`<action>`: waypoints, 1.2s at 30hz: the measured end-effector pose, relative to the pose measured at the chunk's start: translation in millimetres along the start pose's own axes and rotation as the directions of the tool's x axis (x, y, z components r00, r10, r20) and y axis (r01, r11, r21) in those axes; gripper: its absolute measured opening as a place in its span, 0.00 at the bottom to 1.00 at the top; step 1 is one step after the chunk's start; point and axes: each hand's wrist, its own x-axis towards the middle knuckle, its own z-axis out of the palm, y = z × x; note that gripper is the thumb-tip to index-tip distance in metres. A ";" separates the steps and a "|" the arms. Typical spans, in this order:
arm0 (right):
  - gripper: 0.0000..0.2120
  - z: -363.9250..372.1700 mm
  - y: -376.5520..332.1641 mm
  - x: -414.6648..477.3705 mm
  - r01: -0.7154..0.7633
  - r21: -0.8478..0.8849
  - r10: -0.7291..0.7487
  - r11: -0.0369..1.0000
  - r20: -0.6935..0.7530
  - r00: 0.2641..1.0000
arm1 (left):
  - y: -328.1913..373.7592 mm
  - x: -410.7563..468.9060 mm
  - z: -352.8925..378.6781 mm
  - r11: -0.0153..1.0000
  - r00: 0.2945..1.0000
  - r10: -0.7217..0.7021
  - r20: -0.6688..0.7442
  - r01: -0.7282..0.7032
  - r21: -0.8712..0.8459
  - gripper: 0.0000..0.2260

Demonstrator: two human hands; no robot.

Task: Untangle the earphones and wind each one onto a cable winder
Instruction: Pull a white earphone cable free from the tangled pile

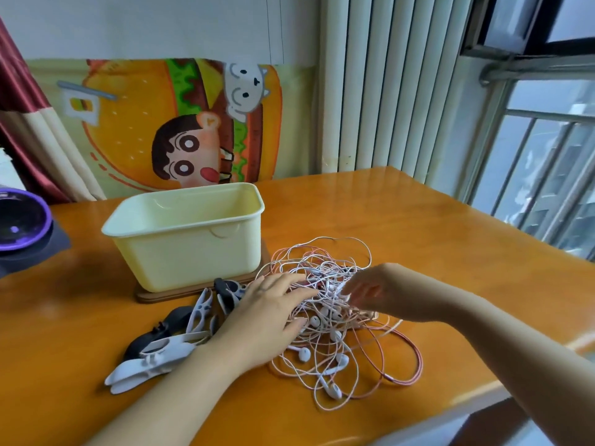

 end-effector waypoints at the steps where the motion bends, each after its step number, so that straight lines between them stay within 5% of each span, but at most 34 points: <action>1: 0.12 -4.1 2.4 -2.1 -0.008 0.021 0.008 1.000 -0.027 1.000 | 1.5 2.7 1.2 1.000 1.000 -0.001 0.010 0.001 0.013 0.21; 6: 0.12 -21.8 13.8 2.1 -0.042 -0.038 0.036 0.998 -0.160 0.986 | -0.1 1.9 2.1 0.997 0.998 -0.048 0.033 0.050 -0.057 0.19; 15: 0.19 3.6 15.5 26.3 0.019 -0.270 -0.026 0.963 -0.022 0.999 | -1.4 -1.4 -4.6 0.994 0.998 -0.057 0.013 0.058 -0.091 0.17; 21: 0.05 -9.3 14.0 42.6 0.043 -0.317 -0.049 0.947 -0.011 0.999 | -7.6 4.4 -16.9 0.987 0.996 -0.067 -0.054 0.058 -0.153 0.16; 29: 0.13 -23.8 3.3 50.7 0.104 -0.463 -0.045 0.880 0.138 0.989 | -12.5 14.6 -45.2 0.949 0.984 -0.091 -0.155 0.039 -0.313 0.12; 32: 0.10 -13.2 2.6 51.6 0.140 -0.498 -0.048 0.856 0.192 0.980 | -8.3 14.9 -46.1 0.945 0.985 -0.091 -0.149 0.038 -0.325 0.13; 36: 0.09 -25.6 -1.5 54.5 0.111 -0.469 -0.110 0.876 0.029 0.993 | -5.9 17.6 -46.8 0.939 0.983 -0.077 -0.166 0.015 -0.344 0.13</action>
